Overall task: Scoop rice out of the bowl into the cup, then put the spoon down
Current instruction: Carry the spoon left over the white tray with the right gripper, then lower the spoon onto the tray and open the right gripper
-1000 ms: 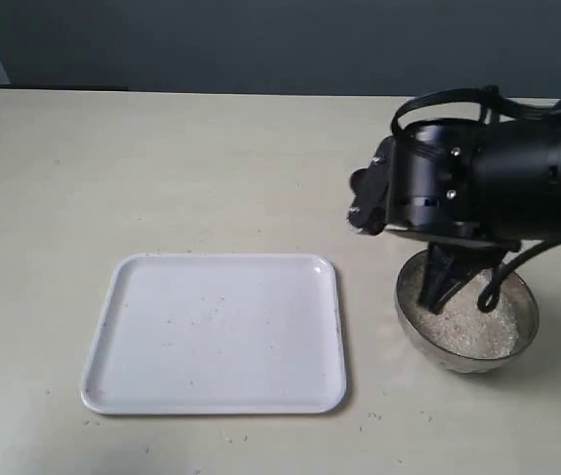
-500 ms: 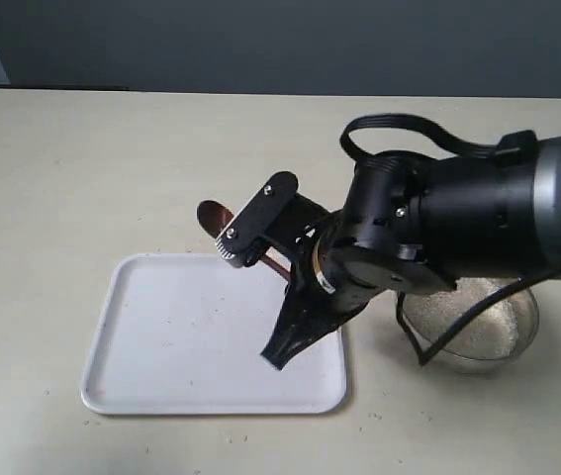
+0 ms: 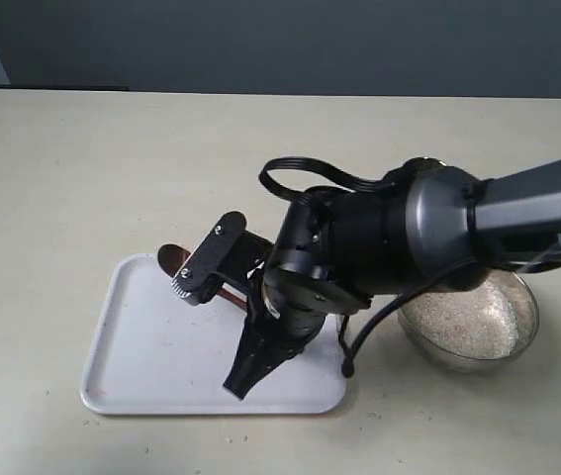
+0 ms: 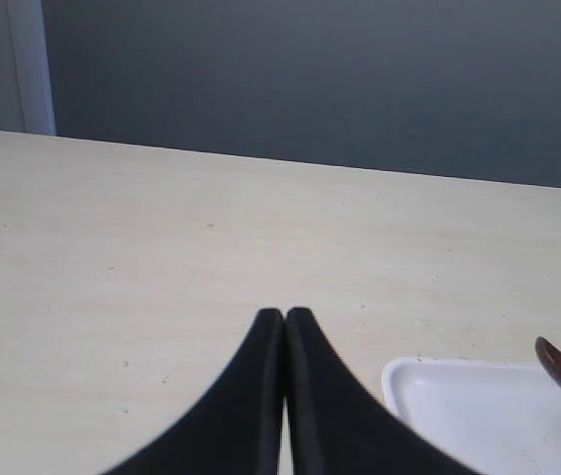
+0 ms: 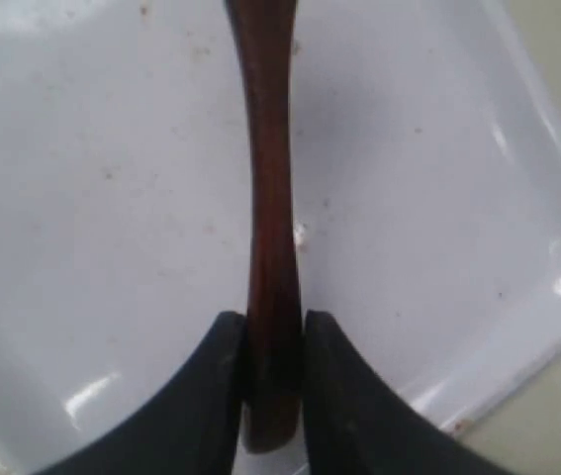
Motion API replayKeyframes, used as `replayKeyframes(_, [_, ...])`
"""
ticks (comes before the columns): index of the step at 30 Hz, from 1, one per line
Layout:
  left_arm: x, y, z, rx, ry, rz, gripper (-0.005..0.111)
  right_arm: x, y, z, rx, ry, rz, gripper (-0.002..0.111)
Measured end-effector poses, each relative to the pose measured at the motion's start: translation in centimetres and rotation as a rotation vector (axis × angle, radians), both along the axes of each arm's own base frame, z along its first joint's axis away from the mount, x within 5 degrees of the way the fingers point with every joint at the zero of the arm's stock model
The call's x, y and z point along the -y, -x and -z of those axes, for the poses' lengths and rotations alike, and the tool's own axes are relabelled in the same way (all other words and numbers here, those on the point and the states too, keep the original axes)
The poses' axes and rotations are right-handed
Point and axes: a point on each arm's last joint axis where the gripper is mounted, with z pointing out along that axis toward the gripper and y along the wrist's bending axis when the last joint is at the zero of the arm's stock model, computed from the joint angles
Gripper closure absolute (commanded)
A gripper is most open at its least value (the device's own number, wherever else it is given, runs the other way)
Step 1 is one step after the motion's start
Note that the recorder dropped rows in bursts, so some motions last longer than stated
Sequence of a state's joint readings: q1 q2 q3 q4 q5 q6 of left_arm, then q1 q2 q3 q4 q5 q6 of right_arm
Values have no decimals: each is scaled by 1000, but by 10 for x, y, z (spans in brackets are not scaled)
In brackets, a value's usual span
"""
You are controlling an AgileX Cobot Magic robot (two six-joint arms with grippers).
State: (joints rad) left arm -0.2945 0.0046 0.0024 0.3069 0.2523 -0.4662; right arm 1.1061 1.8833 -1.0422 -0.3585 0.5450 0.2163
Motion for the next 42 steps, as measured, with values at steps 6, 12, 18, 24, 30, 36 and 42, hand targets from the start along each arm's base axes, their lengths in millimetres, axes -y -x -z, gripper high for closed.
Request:
replayKeyframes(6, [0, 0, 0, 0, 0, 0, 106, -2, -1, 14, -18, 33, 0, 106])
replayKeyframes(12, [0, 0, 0, 0, 0, 0, 106, -2, -1, 14, -18, 33, 0, 59])
replayKeyframes(18, [0, 0, 0, 0, 0, 0, 106, 1, -1, 16, -26, 66, 9, 54])
replayKeyframes(24, [0, 0, 0, 0, 0, 0, 106, 10, 0, -1, -22, 131, 41, 59])
replayKeyframes(30, [0, 0, 0, 0, 0, 0, 106, 20, 5, -54, 26, 22, 65, 62])
replayKeyframes(36, [0, 0, 0, 0, 0, 0, 106, 53, 22, -114, 18, -28, 150, 106])
replayKeyframes(42, [0, 0, 0, 0, 0, 0, 106, 94, 47, -170, -8, -150, 206, 108])
